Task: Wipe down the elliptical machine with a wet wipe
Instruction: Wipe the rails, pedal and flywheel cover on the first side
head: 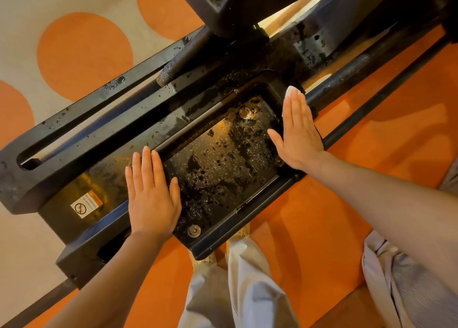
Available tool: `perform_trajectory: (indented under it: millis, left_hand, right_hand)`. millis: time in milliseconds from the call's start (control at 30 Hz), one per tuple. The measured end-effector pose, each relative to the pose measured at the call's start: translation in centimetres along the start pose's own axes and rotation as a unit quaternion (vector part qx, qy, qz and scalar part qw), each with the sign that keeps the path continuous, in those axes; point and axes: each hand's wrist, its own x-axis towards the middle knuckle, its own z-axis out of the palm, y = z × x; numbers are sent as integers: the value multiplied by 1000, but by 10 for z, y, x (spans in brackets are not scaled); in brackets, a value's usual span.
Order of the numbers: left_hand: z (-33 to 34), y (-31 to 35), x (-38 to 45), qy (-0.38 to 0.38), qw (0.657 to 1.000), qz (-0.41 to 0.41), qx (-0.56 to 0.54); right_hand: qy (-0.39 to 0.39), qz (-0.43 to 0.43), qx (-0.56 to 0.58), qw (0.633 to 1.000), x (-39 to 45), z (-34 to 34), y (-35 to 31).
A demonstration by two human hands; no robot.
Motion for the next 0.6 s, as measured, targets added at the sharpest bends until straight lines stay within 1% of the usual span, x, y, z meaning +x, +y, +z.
perform_trajectory:
  millis: [133, 233, 433, 533, 600]
  left_hand:
    - [0, 4, 0, -5, 1000, -8, -1]
    - [-1, 5, 0, -9, 1000, -7, 1]
    - [-4, 5, 0, -19, 1000, -1, 0]
    - [-5, 6, 1, -29, 1000, -2, -2]
    - [-6, 6, 1, -34, 999, 1, -1]
  right_hand:
    - [10, 19, 44, 999, 30, -8, -17]
    - [8, 21, 40, 999, 26, -7, -16]
    - [-29, 60, 51, 996, -44, 5, 12]
    - [-44, 56, 16, 997, -84, 12, 22]
    - [-55, 48, 15, 997, -104, 17, 26]
